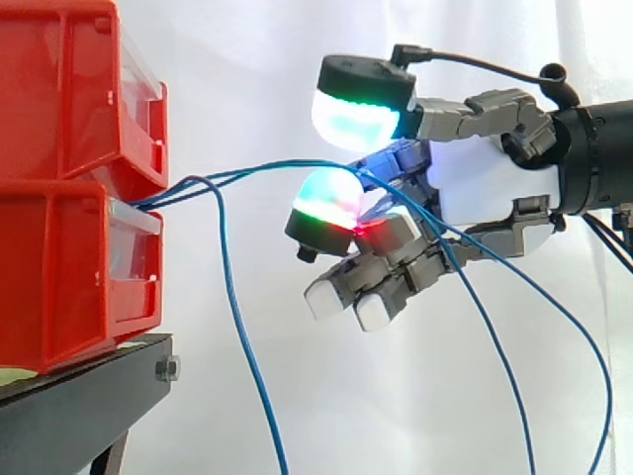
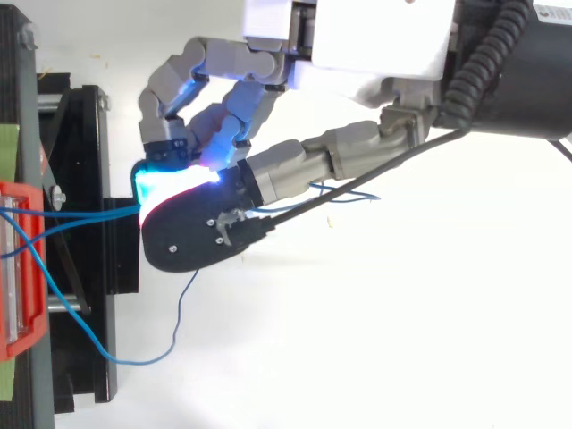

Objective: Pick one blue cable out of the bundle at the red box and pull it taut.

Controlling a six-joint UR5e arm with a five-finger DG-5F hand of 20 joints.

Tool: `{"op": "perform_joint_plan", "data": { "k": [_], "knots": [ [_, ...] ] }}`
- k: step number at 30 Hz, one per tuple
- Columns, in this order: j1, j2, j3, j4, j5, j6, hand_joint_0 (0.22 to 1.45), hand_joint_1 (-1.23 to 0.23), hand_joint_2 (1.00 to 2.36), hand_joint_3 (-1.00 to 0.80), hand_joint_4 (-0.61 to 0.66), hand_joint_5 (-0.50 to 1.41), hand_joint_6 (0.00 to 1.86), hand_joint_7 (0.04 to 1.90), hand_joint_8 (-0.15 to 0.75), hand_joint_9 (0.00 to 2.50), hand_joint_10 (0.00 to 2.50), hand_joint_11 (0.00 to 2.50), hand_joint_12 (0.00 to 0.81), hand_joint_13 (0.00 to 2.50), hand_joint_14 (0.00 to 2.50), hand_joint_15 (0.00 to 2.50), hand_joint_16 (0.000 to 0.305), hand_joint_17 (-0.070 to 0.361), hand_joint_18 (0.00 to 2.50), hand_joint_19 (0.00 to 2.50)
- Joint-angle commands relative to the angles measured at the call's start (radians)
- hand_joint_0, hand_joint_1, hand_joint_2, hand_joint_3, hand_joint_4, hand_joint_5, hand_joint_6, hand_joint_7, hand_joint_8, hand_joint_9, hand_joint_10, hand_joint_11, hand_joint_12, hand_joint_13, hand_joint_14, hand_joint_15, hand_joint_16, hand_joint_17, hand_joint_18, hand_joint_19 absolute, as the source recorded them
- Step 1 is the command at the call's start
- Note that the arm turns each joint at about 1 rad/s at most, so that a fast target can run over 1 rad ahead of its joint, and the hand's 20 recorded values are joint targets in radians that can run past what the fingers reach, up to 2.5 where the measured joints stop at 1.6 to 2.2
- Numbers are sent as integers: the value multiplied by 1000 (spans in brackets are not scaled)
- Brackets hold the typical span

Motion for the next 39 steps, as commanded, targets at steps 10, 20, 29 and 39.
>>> {"op": "perform_joint_plan", "data": {
  "k": [10, 20, 29, 39],
  "knots": [
    [-1, 0, 0, 0, 0, -1, 620, -770, 1008, -50, 154, -134, 923, 1061, 440, 1192, 11, 1187, 416, 782, 13, 374, 61, 137, 827, 421],
    [-1, 0, 0, 0, 0, 0, 681, -919, 1014, -255, 136, -162, 927, 1056, 367, 1076, 17, 1208, 361, 696, 15, 393, 51, 116, 707, 419],
    [-1, 0, 0, 0, 0, 0, 507, -813, 1000, -500, 200, -158, 923, 1014, 393, 1099, 15, 1175, 382, 705, 14, 388, 55, 125, 725, 444],
    [-1, 0, 0, 0, 0, 0, 597, -577, 1009, -356, 185, -148, 904, 1063, 374, 1134, 16, 1173, 369, 708, 16, 391, 51, 115, 699, 488]
  ]
}}
